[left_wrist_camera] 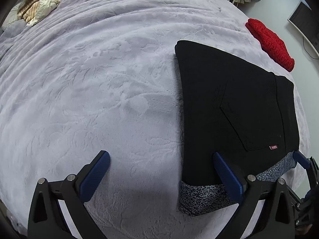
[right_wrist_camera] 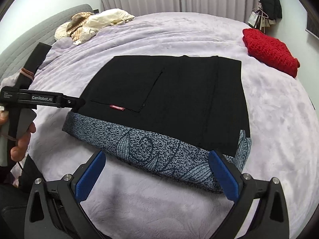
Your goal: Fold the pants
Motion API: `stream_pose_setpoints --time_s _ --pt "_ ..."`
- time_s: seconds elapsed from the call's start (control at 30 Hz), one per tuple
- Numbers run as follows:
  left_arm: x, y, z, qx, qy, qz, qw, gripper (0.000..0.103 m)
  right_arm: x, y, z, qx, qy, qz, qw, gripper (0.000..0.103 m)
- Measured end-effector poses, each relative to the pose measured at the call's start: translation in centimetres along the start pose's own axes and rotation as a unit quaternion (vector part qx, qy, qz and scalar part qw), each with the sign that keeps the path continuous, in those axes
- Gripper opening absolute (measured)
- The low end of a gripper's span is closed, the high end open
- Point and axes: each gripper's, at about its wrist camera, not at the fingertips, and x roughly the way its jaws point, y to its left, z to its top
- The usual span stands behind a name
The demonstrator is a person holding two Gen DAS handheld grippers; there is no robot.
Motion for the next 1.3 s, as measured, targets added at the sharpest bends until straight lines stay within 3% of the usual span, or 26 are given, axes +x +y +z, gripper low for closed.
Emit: stream_pose_setpoints --time_s 0.23,0.37,0.5,0.57,0.63,0.77,0.93,1.0,1.2,1.3 --pt "-0.2 -0.6 -0.3 0.012 -0.014 0.022 0.9996 0.103 0.0 0.1 0.0 -0.002 0.002 0.006 1.0 0.103" --pt "-0.2 -0.7 -0.3 0.013 -0.015 0.027 0.9994 0.103 -2.0 -1.4 3.8 0.0 -0.056 0.014 0.998 0.103" --pt "-0.3 -0.7 -0.2 0.012 -0.013 0.029 0.9994 0.103 2.3 -3.9 8.4 0.033 -0.008 0.03 0.999 0.103" --pt "-0.4 -0.8 -0.1 0.011 -0.013 0.024 0.9996 0.103 5.1 -4.9 9.4 0.051 0.037 0.02 0.998 0.103" --pt "-0.7 -0.8 0.0 0.014 -0.013 0.03 0.9993 0.103 5.9 -4.8 9.6 0.045 0.046 -0.004 0.998 0.103" --pt "-2.3 -1.4 -0.1 0.015 -0.026 0.022 0.9993 0.103 3.1 -3.4 8.5 0.046 0.017 -0.024 0.999 0.103" --pt "-3.9 -4.9 -1.2 0.043 -0.044 0.004 0.9981 0.103 -1.2 -0.4 4.4 0.042 -0.007 -0.115 0.992 0.103" --pt "-4.1 -6.5 -1.6 0.052 -0.051 0.001 0.9973 0.103 -2.5 0.3 3.2 0.049 -0.01 -0.122 0.991 0.103" --pt "-4.0 -9.2 -2.9 0.048 -0.069 0.0 0.9964 0.103 -3.3 0.0 1.0 0.072 0.019 -0.164 0.984 0.103" --pt "-4.3 -9.5 -3.8 0.038 -0.09 0.011 0.9952 0.103 -3.0 -0.6 0.5 0.076 0.027 -0.159 0.984 0.103"
